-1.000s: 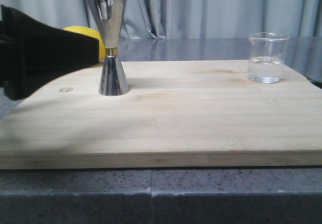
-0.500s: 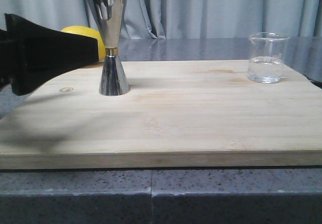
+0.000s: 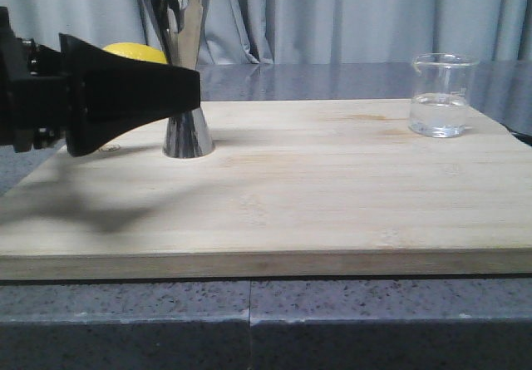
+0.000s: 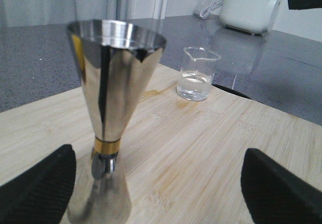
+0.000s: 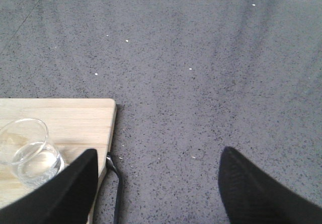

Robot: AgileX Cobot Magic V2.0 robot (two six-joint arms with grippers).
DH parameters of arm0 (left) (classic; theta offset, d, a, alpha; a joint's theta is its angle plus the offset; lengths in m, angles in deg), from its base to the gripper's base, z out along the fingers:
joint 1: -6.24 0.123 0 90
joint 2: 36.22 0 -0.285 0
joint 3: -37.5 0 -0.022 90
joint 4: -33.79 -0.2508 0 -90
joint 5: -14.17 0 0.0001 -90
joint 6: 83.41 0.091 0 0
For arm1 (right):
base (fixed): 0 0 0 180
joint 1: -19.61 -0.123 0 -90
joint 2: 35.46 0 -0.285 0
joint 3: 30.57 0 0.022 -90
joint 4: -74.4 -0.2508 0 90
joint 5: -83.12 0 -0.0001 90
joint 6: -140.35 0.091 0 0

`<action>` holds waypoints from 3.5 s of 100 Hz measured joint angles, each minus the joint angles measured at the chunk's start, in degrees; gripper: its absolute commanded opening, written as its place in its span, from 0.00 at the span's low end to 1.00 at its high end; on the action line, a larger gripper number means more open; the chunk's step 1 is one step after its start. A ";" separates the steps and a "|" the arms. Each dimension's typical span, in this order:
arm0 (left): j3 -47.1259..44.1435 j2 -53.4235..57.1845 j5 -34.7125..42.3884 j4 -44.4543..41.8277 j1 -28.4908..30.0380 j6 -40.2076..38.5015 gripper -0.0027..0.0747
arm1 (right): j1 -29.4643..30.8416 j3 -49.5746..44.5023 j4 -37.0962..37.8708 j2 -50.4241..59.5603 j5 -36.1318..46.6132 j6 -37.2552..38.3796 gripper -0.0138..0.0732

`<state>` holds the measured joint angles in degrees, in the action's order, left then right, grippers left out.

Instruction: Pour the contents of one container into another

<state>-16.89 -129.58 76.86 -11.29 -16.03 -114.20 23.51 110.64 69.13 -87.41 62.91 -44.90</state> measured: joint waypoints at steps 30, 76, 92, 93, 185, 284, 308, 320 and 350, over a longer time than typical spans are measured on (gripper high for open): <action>3.98 0.00 -3.43 -3.03 0.00 -0.78 0.83 | 0.00 0.00 0.00 0.00 0.12 0.00 0.66; 8.49 -6.22 -2.87 -3.74 0.00 -2.07 0.83 | 0.00 0.00 0.00 0.00 0.47 0.00 0.66; 10.01 -8.80 -2.50 -3.74 0.00 -2.21 0.83 | 0.00 0.00 0.00 0.00 0.47 0.00 0.66; 10.02 -9.06 -2.50 -3.74 0.00 -2.21 0.83 | 0.00 0.00 0.00 0.00 0.47 0.00 0.66; 10.59 -11.07 -0.36 -3.39 0.00 -2.37 0.42 | 0.00 0.00 0.02 0.00 0.47 0.00 0.66; 10.79 -11.07 -0.65 -2.78 0.00 -2.37 0.01 | 0.00 0.00 0.02 -0.35 2.12 0.00 0.66; 10.89 -11.07 -0.28 -4.19 0.09 -2.37 0.01 | -0.12 -0.46 0.02 -0.35 3.14 -0.57 0.66; 10.95 -11.07 0.26 -5.52 0.09 -2.37 0.01 | -1.41 -3.20 0.02 -0.35 6.47 -1.33 0.66; 13.80 -11.07 0.13 -9.10 0.09 -4.92 0.01 | -8.13 -13.03 0.02 -0.35 18.35 -1.55 0.66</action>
<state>-3.09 -140.66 76.99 -20.40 -15.94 -119.12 15.38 97.61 69.15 -87.76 81.26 -46.45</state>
